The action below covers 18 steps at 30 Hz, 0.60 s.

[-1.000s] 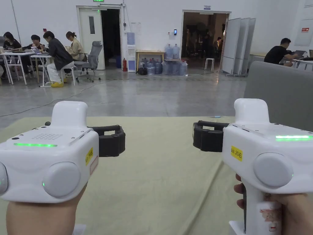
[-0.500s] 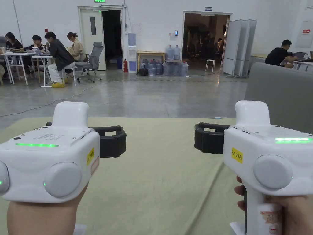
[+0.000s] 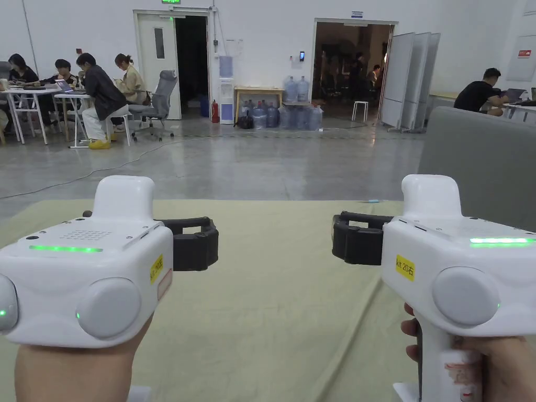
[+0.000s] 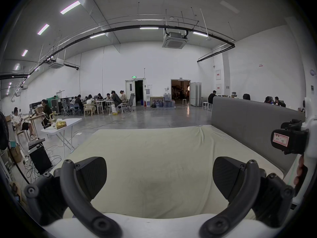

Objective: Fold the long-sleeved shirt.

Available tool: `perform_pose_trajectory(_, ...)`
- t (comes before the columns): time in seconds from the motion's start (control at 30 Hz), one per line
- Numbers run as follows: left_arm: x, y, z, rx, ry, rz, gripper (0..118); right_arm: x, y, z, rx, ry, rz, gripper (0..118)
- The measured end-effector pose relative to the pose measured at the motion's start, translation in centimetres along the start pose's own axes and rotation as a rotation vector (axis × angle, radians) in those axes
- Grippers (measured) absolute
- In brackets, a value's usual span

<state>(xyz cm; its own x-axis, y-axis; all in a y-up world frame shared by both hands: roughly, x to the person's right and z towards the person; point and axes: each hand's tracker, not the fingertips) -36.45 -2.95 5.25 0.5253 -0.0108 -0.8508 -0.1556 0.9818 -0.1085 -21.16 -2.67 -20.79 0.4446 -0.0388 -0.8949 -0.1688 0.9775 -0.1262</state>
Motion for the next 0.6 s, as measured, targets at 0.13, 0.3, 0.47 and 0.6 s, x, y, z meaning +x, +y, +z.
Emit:
perform_pose_trajectory(0.13, 0.03, -0.17, -0.18, -0.008, -0.009, -0.002, 118, 0.01, -0.01, 0.16, 0.000, 0.001, 0.001, 118)
perform_pose_trajectory(0.3, 0.03, -0.17, -0.20, -0.009, -0.010, 0.000, 118, 0.00, 0.05, 0.18, 0.001, 0.002, -0.004, 118)
perform_pose_trajectory(0.47, 0.02, -0.12, -0.17, -0.004, -0.002, -0.011, 118, -0.06, 0.04, 0.07, 0.001, 0.004, -0.005, 118)
perform_pose_trajectory(0.6, -0.02, -0.19, -0.22, -0.009, -0.003, -0.007, 118, -0.12, -0.05, -0.07, -0.005, 0.011, -0.004, 118)
